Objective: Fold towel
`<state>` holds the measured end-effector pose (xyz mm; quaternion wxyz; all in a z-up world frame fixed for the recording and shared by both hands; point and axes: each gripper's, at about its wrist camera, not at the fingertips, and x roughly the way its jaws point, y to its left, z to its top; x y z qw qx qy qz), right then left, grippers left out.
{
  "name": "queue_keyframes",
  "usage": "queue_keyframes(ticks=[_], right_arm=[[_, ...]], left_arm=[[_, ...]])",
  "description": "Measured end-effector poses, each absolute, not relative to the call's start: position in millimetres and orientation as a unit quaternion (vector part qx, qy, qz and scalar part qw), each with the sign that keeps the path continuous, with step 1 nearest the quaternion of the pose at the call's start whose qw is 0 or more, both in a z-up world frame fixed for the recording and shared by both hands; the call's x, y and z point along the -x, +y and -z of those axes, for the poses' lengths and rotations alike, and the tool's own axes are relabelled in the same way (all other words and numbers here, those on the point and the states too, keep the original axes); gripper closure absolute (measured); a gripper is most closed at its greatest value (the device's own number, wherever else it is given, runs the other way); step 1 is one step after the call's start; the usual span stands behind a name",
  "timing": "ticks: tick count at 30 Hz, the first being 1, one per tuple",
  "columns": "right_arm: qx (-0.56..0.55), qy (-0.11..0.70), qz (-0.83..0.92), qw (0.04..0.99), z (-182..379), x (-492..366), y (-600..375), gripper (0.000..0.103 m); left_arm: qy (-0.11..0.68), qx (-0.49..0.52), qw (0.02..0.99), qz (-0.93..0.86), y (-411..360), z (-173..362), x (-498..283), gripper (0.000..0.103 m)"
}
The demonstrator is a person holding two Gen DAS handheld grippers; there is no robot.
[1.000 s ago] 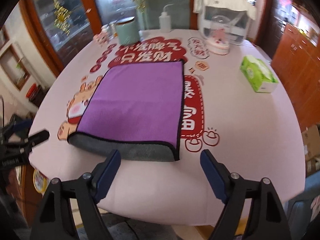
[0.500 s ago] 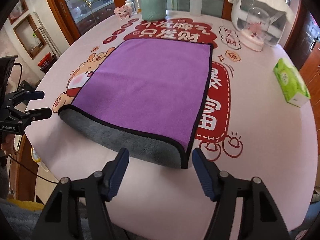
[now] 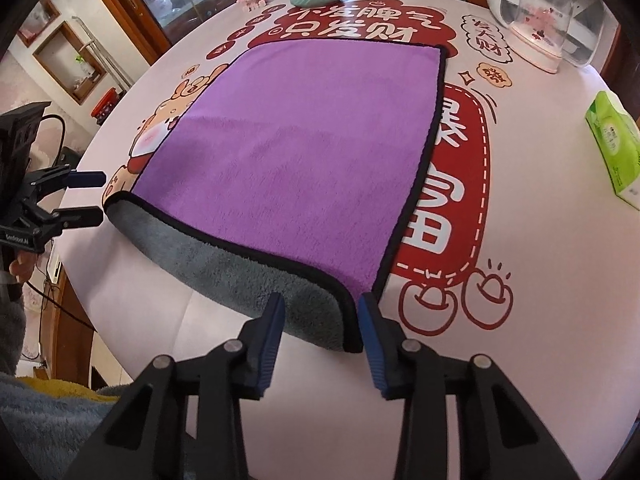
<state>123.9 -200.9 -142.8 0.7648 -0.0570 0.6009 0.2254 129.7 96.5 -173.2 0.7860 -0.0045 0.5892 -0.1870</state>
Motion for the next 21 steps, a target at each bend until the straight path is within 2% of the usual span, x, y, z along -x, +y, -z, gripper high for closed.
queue_keyframes(ticks=[3,6,13,16,21], right_arm=[[0.058,0.601,-0.227,0.764,143.3,-124.9,-200.8,0.07],[0.058,0.601,-0.228,0.763,143.6,-126.7,-201.6,0.074],[0.056,0.604,-0.225,0.762,148.2,-131.9,-205.1,0.075],[0.056,0.606,-0.227,0.76,150.7,-133.5,-205.2,0.075],[0.057,0.607,-0.236,0.757,152.0,-133.2,-203.1,0.081]], left_arm=[[0.596,0.015,0.778,0.197,97.4,177.6,-133.0,0.031],[0.599,0.016,0.774,0.203,97.7,180.6,-135.8,0.033],[0.606,0.022,0.768,0.207,102.7,185.8,-140.5,0.034],[0.61,0.022,0.764,0.211,104.0,188.2,-141.1,0.041],[0.616,0.016,0.756,0.223,100.2,190.9,-142.8,0.044]])
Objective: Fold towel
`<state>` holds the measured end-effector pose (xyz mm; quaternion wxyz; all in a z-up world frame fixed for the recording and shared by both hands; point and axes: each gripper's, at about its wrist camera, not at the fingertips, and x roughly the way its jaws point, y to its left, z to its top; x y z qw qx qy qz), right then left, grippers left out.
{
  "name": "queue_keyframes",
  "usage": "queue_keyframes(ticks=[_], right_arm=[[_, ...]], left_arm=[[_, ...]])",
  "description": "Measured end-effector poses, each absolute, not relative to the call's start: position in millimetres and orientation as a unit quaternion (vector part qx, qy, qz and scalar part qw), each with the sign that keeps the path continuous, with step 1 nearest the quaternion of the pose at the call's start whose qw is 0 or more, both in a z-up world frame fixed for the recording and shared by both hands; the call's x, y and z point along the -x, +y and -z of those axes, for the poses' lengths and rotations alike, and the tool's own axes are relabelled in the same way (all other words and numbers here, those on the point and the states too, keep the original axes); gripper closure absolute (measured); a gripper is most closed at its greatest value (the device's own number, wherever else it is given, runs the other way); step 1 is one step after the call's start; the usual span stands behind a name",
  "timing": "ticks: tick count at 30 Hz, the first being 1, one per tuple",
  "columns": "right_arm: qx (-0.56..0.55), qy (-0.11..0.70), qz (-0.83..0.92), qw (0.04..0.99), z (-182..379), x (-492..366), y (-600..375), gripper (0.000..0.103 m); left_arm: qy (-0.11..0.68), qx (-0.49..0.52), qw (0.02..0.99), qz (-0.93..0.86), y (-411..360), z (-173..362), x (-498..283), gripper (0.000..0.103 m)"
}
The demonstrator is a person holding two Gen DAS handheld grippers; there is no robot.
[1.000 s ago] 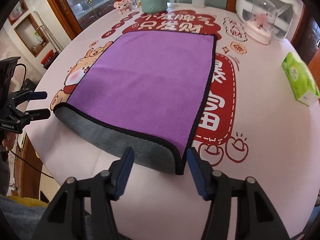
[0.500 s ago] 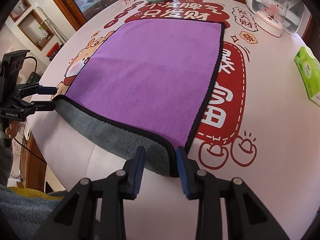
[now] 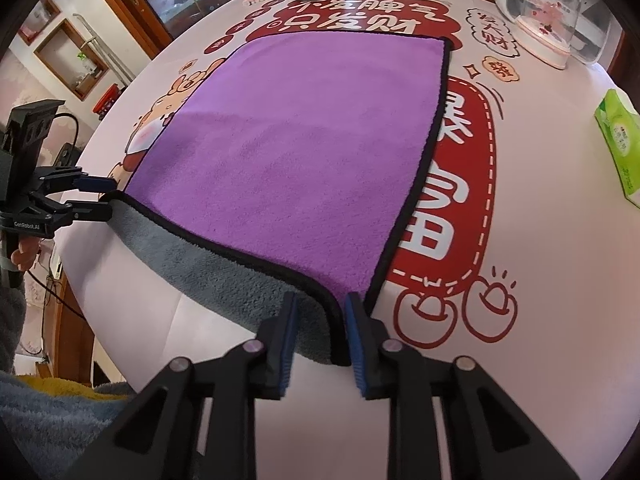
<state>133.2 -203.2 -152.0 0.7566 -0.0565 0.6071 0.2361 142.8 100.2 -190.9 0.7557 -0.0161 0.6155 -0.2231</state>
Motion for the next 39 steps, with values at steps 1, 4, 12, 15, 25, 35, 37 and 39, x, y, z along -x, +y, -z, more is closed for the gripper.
queue_keyframes(ticks=[1,4,12,15,25,35,37,39], right_arm=[[0.059,0.607,-0.237,0.757,151.9,-133.0,-202.8,0.081],[0.06,0.608,-0.238,0.755,152.2,-132.6,-203.1,0.083],[0.062,0.607,-0.238,0.756,151.9,-131.3,-204.2,0.088],[0.066,0.606,-0.236,0.757,152.3,-130.3,-203.6,0.089],[0.069,0.6,-0.236,0.762,149.2,-127.4,-204.1,0.091],[0.07,0.596,-0.236,0.764,148.3,-122.9,-205.2,0.092],[0.07,0.595,-0.236,0.765,147.8,-122.2,-205.5,0.092],[0.07,0.591,-0.233,0.769,146.0,-121.1,-205.5,0.096]], left_arm=[[0.616,0.015,0.754,0.227,98.6,191.1,-142.9,0.044],[0.62,0.012,0.748,0.235,93.4,193.2,-143.3,0.051],[0.634,0.016,0.736,0.237,89.3,201.9,-143.6,0.064],[0.636,0.016,0.735,0.235,88.8,202.4,-143.7,0.07],[0.636,0.008,0.74,0.217,93.9,196.6,-142.8,0.07],[0.639,0.011,0.742,0.2,97.9,196.3,-138.1,0.095],[0.637,0.011,0.746,0.195,97.3,195.3,-137.2,0.096],[0.633,0.008,0.75,0.189,96.1,192.9,-136.2,0.097]])
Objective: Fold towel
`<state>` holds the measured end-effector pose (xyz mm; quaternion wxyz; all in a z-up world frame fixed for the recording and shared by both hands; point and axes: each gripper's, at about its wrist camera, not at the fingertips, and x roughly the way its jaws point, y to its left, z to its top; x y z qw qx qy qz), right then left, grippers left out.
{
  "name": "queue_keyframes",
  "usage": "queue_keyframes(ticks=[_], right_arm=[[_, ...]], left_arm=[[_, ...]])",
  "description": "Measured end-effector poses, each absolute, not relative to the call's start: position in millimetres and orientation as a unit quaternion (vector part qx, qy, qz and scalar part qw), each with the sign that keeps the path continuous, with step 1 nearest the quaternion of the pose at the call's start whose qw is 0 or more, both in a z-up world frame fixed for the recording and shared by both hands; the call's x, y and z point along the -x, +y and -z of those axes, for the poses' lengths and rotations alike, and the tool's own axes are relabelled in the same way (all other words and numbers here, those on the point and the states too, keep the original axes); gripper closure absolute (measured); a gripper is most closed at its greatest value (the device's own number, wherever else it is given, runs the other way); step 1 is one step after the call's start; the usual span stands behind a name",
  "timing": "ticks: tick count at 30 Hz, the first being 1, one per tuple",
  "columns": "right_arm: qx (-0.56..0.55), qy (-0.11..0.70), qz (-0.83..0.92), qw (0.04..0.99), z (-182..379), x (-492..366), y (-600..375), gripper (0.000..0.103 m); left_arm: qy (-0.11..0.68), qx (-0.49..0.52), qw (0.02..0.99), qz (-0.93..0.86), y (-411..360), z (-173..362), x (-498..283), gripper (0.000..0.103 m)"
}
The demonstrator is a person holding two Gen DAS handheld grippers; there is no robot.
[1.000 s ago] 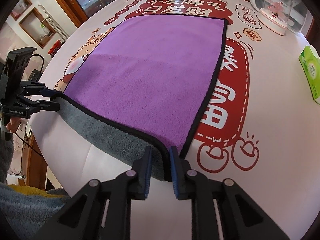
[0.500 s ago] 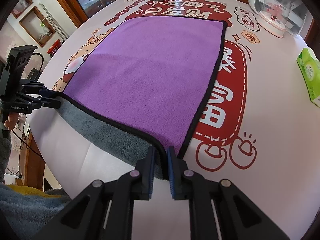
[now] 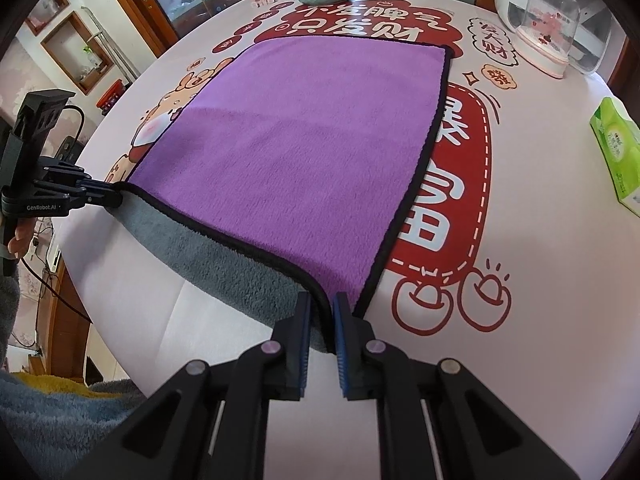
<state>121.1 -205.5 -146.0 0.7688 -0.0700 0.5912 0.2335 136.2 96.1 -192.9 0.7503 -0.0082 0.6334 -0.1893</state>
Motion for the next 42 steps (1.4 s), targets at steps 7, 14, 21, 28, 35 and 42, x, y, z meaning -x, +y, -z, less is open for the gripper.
queue_keyframes(ticks=[7,14,21,28,35,42], right_arm=[[0.078,0.571,-0.228,0.785,129.6,-117.0,-203.3,0.098],[0.08,0.542,-0.223,0.806,100.9,-113.2,-203.6,0.098],[0.082,0.517,-0.218,0.824,74.0,-114.5,-203.7,0.098],[0.083,0.493,-0.21,0.84,49.6,-126.6,-198.5,0.098],[0.078,0.476,-0.199,0.853,29.8,-145.3,-193.3,0.098],[0.067,0.466,-0.176,0.865,11.4,-168.0,-188.2,0.098]], left_arm=[[0.61,-0.013,0.775,0.162,86.5,173.3,-129.6,0.098],[0.575,-0.045,0.807,0.126,74.7,145.6,-120.7,0.098],[0.554,-0.057,0.825,0.096,63.6,123.3,-117.1,0.098],[0.543,-0.051,0.836,0.067,56.9,101.1,-126.9,0.098],[0.537,-0.023,0.841,0.056,68.1,80.9,-154.3,0.098],[0.528,-0.019,0.847,0.053,75.9,65.3,-187.4,0.098]])
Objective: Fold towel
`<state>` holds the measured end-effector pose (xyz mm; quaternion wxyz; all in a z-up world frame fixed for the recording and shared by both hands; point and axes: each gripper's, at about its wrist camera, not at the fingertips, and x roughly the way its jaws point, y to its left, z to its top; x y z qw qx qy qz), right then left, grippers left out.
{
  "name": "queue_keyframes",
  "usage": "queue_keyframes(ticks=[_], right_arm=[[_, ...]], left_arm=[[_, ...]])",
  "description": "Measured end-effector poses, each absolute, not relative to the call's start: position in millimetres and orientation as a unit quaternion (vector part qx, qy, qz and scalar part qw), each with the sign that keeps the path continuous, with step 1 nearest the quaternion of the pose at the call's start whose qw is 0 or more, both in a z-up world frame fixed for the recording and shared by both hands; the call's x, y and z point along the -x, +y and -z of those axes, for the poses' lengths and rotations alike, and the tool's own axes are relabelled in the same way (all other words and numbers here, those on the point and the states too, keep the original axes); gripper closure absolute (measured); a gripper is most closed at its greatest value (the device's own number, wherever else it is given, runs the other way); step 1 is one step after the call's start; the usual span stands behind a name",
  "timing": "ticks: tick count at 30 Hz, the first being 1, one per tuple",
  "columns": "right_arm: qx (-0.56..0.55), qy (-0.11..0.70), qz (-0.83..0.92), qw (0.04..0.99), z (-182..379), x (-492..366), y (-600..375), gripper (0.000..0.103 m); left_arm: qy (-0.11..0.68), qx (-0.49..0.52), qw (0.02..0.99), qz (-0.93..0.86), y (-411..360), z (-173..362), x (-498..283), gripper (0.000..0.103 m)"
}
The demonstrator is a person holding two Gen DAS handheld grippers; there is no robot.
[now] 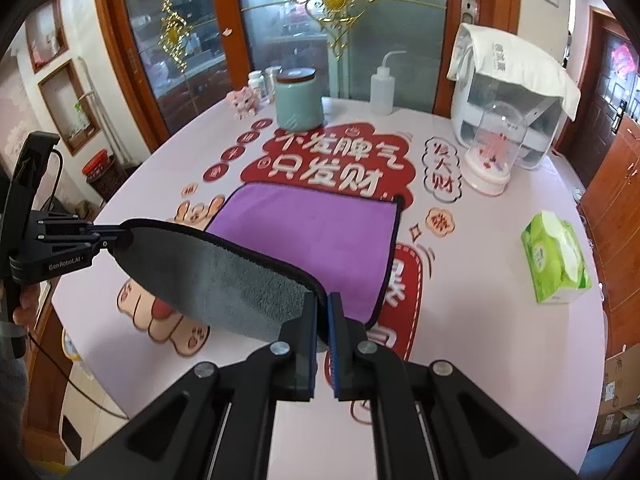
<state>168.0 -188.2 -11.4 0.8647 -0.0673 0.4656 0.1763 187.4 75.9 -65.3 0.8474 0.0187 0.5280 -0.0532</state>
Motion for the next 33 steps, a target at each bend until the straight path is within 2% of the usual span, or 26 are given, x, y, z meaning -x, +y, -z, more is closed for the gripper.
queue_keyframes(ticks=[12,22,33], right_arm=[[0.055,0.458,-0.119,0.879,7.6,-248.2,-177.3,0.098],[0.042,0.497,-0.076,0.863,56.2,-318.5,-166.1,0.098],[0.044,0.533,-0.04,0.844,108.5,-362.5,-166.5,0.098]], left_arm=[[0.509,-0.024,0.86,0.029,89.2,63.9,-271.1,0.098],[0.53,-0.005,0.848,0.012,92.6,114.4,-341.1,0.098],[0.546,-0.001,0.838,0.009,86.3,158.5,-377.1,0.098]])
